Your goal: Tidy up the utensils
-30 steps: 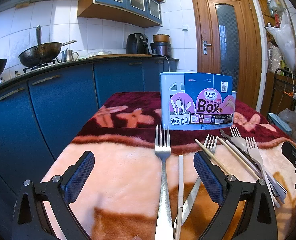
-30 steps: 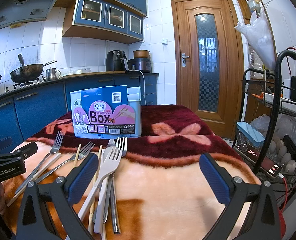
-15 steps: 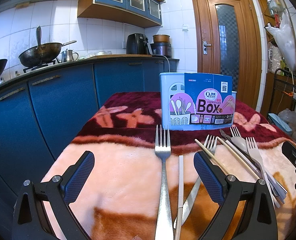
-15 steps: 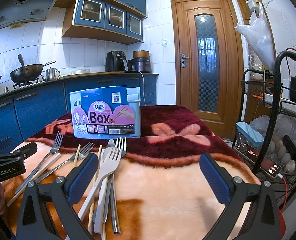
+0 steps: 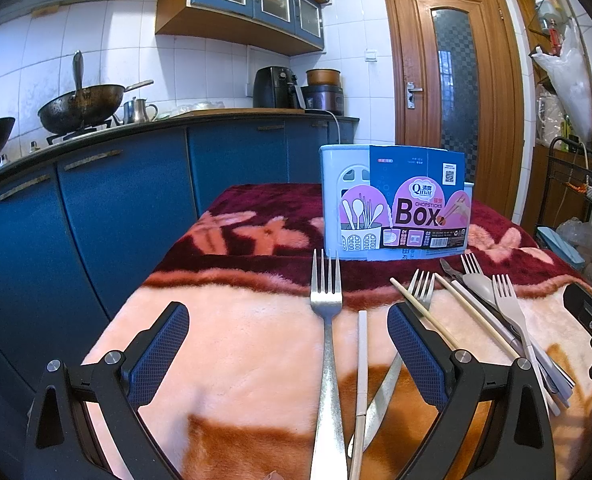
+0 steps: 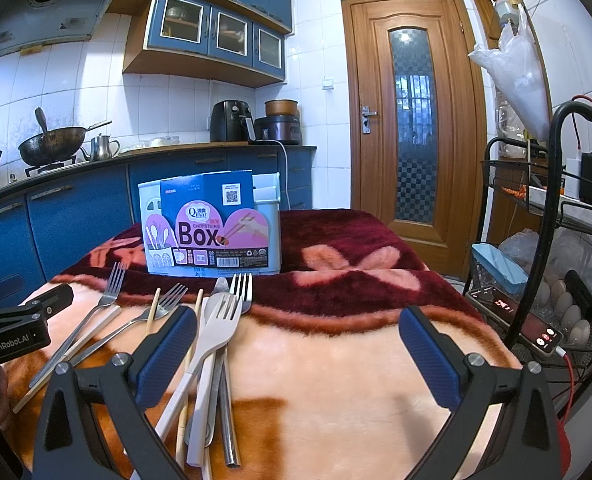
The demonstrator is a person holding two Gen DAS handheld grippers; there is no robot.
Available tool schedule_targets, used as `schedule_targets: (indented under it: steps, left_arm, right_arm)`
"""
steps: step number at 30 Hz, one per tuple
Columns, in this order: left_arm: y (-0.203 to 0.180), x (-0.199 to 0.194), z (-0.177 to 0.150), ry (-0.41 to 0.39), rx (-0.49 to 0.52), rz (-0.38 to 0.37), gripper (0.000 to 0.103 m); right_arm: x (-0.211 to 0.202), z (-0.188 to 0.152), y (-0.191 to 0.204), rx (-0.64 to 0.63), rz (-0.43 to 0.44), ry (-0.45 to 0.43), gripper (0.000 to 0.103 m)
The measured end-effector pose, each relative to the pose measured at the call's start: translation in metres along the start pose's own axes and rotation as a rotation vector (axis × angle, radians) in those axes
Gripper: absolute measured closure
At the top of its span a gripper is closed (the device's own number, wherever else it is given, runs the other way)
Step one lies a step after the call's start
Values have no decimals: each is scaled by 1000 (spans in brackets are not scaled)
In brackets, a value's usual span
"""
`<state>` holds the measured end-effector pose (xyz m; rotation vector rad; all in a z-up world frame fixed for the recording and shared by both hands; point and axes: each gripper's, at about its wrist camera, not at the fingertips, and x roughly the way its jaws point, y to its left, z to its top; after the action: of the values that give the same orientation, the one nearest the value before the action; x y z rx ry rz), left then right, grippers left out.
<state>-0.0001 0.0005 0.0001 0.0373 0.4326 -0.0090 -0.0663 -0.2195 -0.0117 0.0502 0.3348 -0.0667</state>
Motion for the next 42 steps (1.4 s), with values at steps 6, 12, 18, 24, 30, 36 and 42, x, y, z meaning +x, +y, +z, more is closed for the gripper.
schedule_targets:
  steps: [6, 12, 18, 24, 30, 36, 42]
  left_arm:
    - [5, 5, 5, 51, -7, -10, 4]
    - [12, 1, 26, 71, 15, -26, 4]
    - [14, 15, 48, 166, 77, -32, 4]
    - [13, 43, 54, 309, 57, -114, 18]
    - [3, 67, 56, 382, 88, -172, 27]
    - [-4, 94, 55, 452, 119, -194, 37]
    - [-1, 118, 52, 506, 88, -256, 58]
  right_arm:
    - [8, 6, -8, 2, 16, 86, 0]
    - [16, 23, -8, -35, 58, 212, 0]
    - [30, 36, -5, -55, 98, 353, 0]
    - [53, 40, -4, -15, 126, 475, 12]
    - [74, 43, -2, 29, 188, 563, 24]
    - [87, 42, 6, 19, 221, 618, 42]
    - [98, 37, 10, 21, 276, 660, 62]
